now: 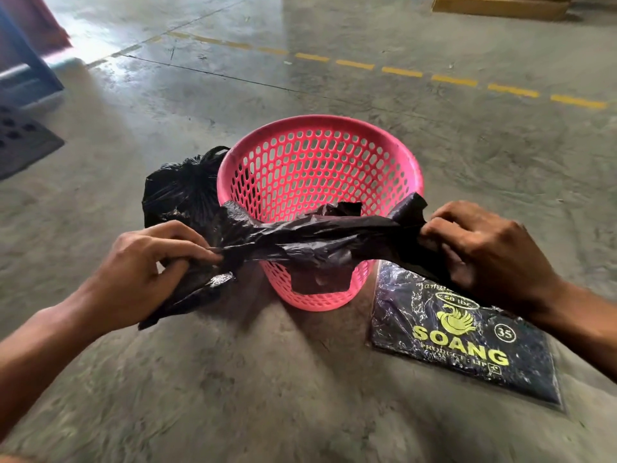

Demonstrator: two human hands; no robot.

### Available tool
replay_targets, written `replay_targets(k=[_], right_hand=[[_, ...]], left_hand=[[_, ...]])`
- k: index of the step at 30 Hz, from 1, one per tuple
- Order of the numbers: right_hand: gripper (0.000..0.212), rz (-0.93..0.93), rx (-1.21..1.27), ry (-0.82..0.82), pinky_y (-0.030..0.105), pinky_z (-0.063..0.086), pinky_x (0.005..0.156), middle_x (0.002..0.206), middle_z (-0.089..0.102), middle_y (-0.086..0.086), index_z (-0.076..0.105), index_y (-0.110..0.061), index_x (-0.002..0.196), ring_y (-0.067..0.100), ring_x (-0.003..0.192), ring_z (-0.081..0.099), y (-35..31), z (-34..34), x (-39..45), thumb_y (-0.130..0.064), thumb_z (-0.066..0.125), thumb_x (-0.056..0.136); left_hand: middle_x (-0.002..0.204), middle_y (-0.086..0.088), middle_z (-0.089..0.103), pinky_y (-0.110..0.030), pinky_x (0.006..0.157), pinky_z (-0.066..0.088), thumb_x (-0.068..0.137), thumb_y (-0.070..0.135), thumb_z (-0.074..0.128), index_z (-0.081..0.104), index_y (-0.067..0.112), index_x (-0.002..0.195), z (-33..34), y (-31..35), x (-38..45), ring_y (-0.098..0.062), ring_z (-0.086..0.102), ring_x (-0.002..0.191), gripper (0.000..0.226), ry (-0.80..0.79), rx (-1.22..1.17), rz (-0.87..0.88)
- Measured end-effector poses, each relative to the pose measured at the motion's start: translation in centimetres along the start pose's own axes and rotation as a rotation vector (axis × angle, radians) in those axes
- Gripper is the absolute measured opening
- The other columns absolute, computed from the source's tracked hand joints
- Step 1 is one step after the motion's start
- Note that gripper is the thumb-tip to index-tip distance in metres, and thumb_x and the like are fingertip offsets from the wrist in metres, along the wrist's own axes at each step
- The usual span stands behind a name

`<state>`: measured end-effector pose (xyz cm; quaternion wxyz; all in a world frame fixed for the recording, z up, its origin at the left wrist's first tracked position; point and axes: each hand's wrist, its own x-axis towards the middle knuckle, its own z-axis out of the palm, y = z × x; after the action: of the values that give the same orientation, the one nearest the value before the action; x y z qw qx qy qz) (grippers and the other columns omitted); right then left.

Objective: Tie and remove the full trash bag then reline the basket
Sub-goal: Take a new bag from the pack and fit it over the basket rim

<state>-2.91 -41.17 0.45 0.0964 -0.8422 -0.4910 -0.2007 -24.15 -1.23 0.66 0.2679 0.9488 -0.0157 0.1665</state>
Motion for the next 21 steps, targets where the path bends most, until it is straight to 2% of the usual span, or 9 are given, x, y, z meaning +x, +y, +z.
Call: replay_targets(k=[3,4,6,10,13,17,21], right_hand=[[0.026,0.054,-0.051,-0.044,0.041,0.055,0.057,0.102,0.067,0.006,0.066,-0.018,0.113,0.034,0.086,0.069,-0.1,-0.2,0.2,-0.026,0.063,0.089],[0.034,0.074,-0.061,-0.075,0.04,0.055,0.055,0.102,0.067,0.005,0.064,-0.019,0.119,0.034,0.084,0.07,-0.1,-0.3,0.3,-0.026,0.069,0.086],[0.054,0.106,-0.088,-0.111,0.039,0.053,0.053,0.101,0.067,0.005,0.059,-0.021,0.128,0.033,0.081,0.071,-0.1,-0.4,0.3,-0.024,0.077,0.077],[0.079,0.16,-0.134,-0.156,0.039,0.052,0.052,0.103,0.067,0.006,0.046,-0.026,0.142,0.034,0.075,0.071,0.1,-0.3,0.1,-0.029,0.078,0.07],[0.089,0.214,-0.124,-0.216,0.041,0.053,0.056,0.111,0.068,0.007,0.036,-0.031,0.15,0.036,0.077,0.07,0.8,0.0,-0.3,-0.042,0.074,0.07],[0.102,0.302,-0.054,-0.261,0.045,0.055,0.061,0.123,0.067,0.006,0.024,-0.039,0.152,0.039,0.081,0.071,2.1,0.7,-0.9,-0.044,0.081,0.068],[0.105,0.34,-0.024,-0.282,0.049,0.059,0.067,0.129,0.063,0.003,0.018,-0.049,0.151,0.038,0.087,0.072,3.0,1.2,-0.5,-0.052,0.08,0.066]], left_hand=[[0.092,0.004,0.074,-0.019,0.071,0.05,0.084,0.014,0.06,0.08,0.026,0.096,0.7,1.1,0.2,-0.008,0.066,0.08,0.027,0.187,0.1,-0.046],[0.09,0.003,0.074,-0.014,0.071,0.049,0.082,0.018,0.067,0.081,0.022,0.097,1.0,1.4,0.3,-0.008,0.064,0.077,0.02,0.234,0.136,-0.062],[0.089,0.002,0.072,-0.009,0.074,0.046,0.075,0.027,0.077,0.079,0.018,0.099,1.4,1.5,0.4,-0.008,0.062,0.074,0.026,0.264,0.198,-0.096],[0.097,0.0,0.06,-0.032,0.08,0.049,0.069,0.035,0.081,0.069,0.025,0.115,1.4,1.0,0.6,-0.024,0.061,0.089,0.05,0.21,0.287,-0.169],[0.11,-0.001,0.05,-0.048,0.085,0.054,0.062,0.039,0.092,0.051,0.038,0.138,1.6,0.4,0.7,-0.033,0.057,0.105,0.086,0.074,0.384,-0.291],[0.125,-0.003,0.043,-0.052,0.086,0.055,0.056,0.041,0.095,0.035,0.041,0.146,1.7,-1.0,0.7,-0.037,0.054,0.116,0.108,0.003,0.419,-0.371],[0.129,-0.003,0.039,-0.052,0.087,0.055,0.056,0.039,0.095,0.023,0.045,0.15,1.0,-2.4,2.0,-0.036,0.056,0.115,0.119,-0.027,0.422,-0.39]])
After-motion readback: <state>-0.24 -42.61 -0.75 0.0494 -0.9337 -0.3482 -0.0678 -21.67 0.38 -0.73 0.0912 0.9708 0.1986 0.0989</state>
